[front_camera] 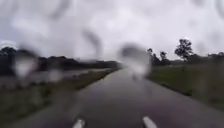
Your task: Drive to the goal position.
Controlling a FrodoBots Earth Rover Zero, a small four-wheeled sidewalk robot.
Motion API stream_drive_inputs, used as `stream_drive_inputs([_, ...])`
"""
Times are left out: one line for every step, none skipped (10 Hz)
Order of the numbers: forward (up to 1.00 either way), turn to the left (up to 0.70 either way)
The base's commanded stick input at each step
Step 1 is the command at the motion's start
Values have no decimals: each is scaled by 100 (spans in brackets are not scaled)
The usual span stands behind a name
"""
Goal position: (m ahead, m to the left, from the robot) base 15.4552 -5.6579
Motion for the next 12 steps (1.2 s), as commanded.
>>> stream_drive_inputs([85,0])
stream_drive_inputs([85,-19])
stream_drive_inputs([85,-34])
stream_drive_inputs([85,-20])
stream_drive_inputs([85,0])
stream_drive_inputs([85,0])
stream_drive_inputs([85,0])
stream_drive_inputs([85,0])
stream_drive_inputs([85,-8])
stream_drive_inputs([85,-26])
stream_drive_inputs([85,-20])
stream_drive_inputs([85,0])
